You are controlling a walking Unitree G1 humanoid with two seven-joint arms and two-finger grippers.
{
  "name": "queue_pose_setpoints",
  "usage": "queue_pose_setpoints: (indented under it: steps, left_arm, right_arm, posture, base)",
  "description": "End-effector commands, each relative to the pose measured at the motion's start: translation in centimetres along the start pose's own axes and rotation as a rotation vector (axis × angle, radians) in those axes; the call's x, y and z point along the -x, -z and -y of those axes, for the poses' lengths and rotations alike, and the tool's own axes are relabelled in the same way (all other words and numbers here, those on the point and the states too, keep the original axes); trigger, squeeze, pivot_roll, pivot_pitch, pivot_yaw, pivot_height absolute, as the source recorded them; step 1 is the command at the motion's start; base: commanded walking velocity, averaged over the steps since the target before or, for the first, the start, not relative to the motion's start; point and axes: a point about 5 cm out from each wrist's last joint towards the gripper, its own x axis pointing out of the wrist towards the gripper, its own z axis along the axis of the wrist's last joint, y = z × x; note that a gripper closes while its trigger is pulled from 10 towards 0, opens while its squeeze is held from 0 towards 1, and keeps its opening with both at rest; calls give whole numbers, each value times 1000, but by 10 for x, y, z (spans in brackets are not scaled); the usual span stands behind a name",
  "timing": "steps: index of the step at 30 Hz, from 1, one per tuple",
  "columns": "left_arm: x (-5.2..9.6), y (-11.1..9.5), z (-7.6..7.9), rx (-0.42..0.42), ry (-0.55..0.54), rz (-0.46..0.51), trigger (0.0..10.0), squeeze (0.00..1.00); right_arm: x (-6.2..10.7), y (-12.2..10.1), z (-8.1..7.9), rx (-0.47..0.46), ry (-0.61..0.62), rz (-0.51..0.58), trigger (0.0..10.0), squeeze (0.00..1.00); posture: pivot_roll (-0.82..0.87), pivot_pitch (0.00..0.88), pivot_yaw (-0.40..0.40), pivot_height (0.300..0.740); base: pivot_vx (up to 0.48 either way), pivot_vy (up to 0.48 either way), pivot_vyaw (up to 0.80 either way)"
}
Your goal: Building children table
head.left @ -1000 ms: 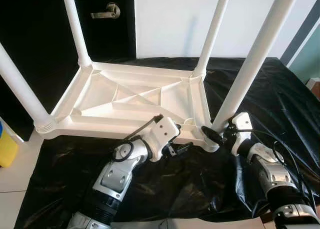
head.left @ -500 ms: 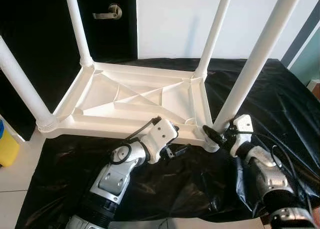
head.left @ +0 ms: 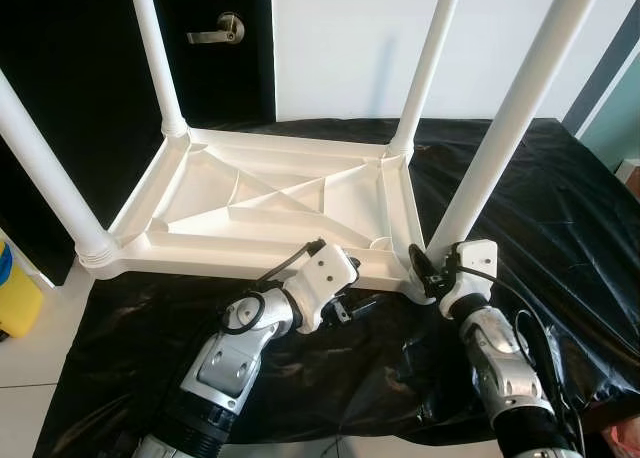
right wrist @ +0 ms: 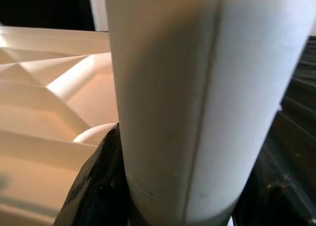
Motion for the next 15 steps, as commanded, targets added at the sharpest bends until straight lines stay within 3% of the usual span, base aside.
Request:
queue_pose_setpoints:
  steps: [1, 4, 6, 7, 15]
  left_arm:
    - [0, -1, -3, -7, -35, -6, 10000, 0]
    - [0, -1, -4, -9, -39, -8, 10000, 0]
    - [0, -1, -4, -9, -39, -8, 10000, 0]
    - [-1, -1, -3, -6, -43, -5, 10000, 0]
    - [-2, -2, -3, -4, -49, 2, 10000, 0]
  right_arm:
    - [10, 21, 3, -9, 76, -108, 10000, 0]
    - [13, 23, -3, -23, 185, -115, 10000, 0]
    - [13, 23, -3, -23, 185, -115, 10000, 0]
    - [14, 25, -13, -67, 279, -132, 10000, 0]
    - [13, 25, -20, -108, 294, -144, 10000, 0]
  posture:
    - [32, 0, -32, 740]
    - [32, 0, -36, 740]
    - [32, 0, -36, 740]
    - [33, 0, -48, 740]
    - [27, 0, -52, 740]
  base:
    - [0, 0, 0]
    - [0, 0, 0]
    - [0, 0, 0]
    - [0, 0, 0]
    - [0, 0, 0]
